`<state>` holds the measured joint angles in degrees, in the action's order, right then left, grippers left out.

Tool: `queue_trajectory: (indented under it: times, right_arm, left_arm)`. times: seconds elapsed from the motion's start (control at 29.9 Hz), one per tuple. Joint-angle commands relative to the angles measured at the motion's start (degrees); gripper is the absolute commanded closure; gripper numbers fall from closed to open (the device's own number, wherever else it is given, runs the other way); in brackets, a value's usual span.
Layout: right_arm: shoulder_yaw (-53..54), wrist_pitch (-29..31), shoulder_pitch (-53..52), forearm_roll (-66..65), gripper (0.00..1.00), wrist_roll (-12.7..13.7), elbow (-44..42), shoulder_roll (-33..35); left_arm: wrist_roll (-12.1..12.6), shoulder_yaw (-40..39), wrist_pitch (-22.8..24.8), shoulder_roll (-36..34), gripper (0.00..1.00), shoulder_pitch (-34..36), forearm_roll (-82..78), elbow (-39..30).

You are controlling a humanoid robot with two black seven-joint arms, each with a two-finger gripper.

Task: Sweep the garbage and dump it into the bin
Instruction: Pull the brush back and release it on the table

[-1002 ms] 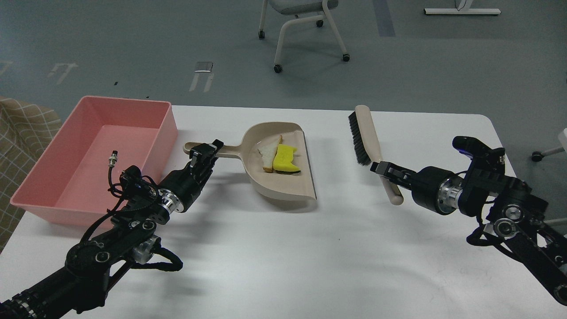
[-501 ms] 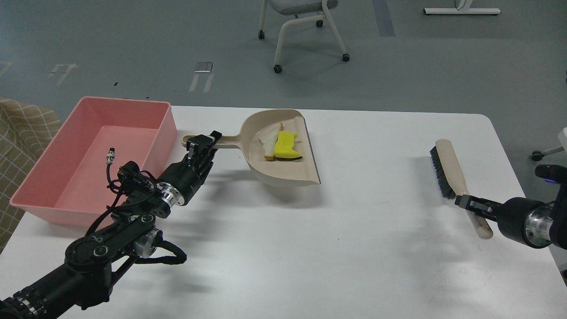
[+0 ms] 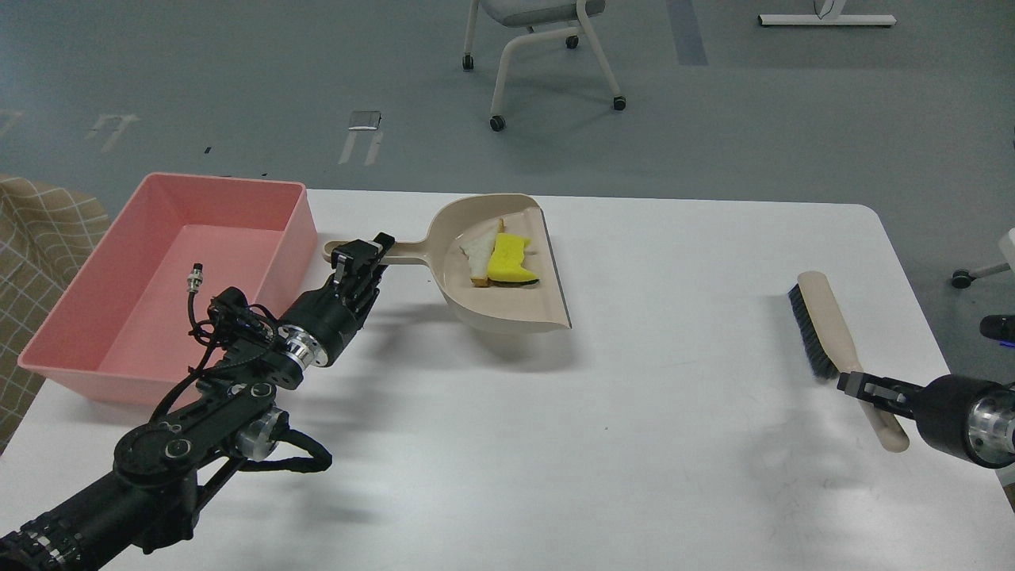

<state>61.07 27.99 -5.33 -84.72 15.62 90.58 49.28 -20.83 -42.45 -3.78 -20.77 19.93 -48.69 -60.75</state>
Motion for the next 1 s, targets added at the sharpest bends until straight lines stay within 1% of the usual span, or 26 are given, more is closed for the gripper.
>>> queue_trajectory:
  times: [0.0, 0.03, 0.1, 0.17, 0.27, 0.83, 0.9, 0.97]
  right_arm:
    - [0.4, 0.0, 0.0, 0.0, 0.94, 0.0, 0.1, -0.8]
    - [0.6, 0.0, 0.0, 0.0, 0.92, 0.0, 0.1, -0.9]
    - [2.1, 0.0, 0.1, 0.1, 0.81, 0.0, 0.3, -0.9]
    - [2.5, 0.0, 0.1, 0.0, 0.78, 0.0, 0.4, -1.0]
    - [2.6, 0.0, 0.0, 0.1, 0.71, 0.0, 0.4, -1.6]
    - [3.5, 0.0, -0.1, 0.1, 0.68, 0.0, 0.4, -2.4]
    - [5.4, 0.0, -0.2, 0.1, 0.67, 0.0, 0.5, -2.5]
    - [8.5, 0.0, -0.3, 0.2, 0.63, 0.1, 0.5, -3.1]
  left_arm:
    - [0.0, 0.0, 0.0, 0.0, 0.90, 0.3, 0.1, 0.0]
    - [0.0, 0.0, 0.0, 0.0, 0.90, 0.4, 0.1, 0.0]
    - [0.0, 0.0, 0.0, 0.0, 0.90, 0.4, 0.1, 0.0]
    - [0.0, 0.0, 0.0, -0.1, 0.90, 0.4, 0.1, 0.0]
    - [0.0, 0.0, -0.3, 0.0, 0.90, 0.4, 0.1, 0.0]
    - [-0.1, 0.0, -0.3, -0.2, 0.90, 0.4, 0.2, 0.0]
    - [0.0, 0.0, -0.3, -0.1, 0.90, 0.4, 0.3, 0.0]
    - [0.0, 0.0, -0.3, -0.1, 0.90, 0.4, 0.3, 0.0]
